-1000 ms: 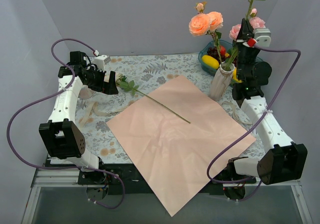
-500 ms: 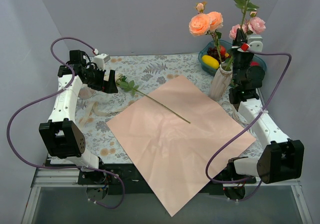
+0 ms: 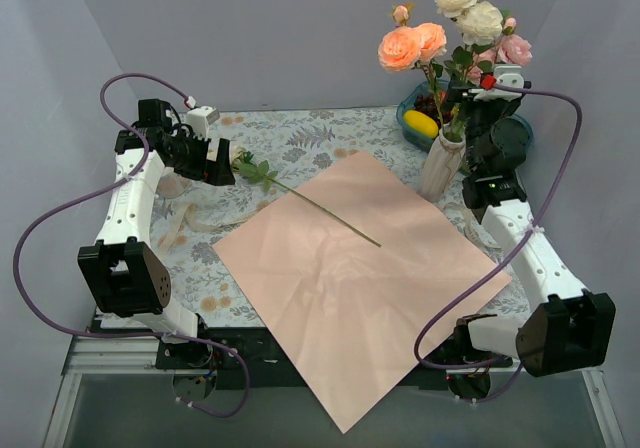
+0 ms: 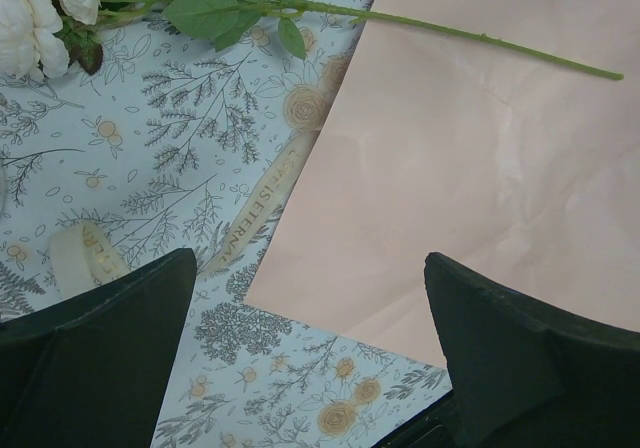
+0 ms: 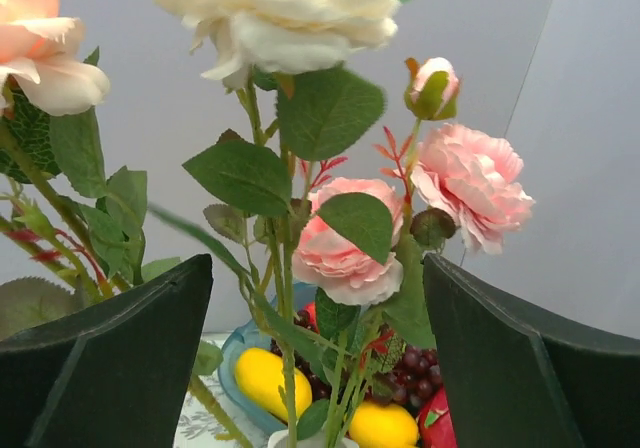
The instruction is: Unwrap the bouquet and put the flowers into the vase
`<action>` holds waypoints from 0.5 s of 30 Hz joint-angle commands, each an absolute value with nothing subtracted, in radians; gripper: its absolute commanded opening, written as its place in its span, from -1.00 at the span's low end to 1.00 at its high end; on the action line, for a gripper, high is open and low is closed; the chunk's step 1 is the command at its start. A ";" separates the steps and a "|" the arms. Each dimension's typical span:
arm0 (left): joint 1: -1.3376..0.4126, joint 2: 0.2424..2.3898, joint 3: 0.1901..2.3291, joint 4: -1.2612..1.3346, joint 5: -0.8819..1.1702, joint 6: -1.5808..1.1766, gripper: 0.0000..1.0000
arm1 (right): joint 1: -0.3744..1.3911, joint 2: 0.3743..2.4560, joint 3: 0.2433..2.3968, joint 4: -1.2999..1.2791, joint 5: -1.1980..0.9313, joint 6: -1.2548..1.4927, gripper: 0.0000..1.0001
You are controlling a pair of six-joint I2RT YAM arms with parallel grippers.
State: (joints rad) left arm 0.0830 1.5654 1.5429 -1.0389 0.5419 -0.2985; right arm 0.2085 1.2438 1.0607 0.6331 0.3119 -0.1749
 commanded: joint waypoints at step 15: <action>0.087 1.511 1.585 -1.023 0.523 -0.367 0.96 | 0.426 0.885 1.117 0.258 -0.093 -0.097 0.78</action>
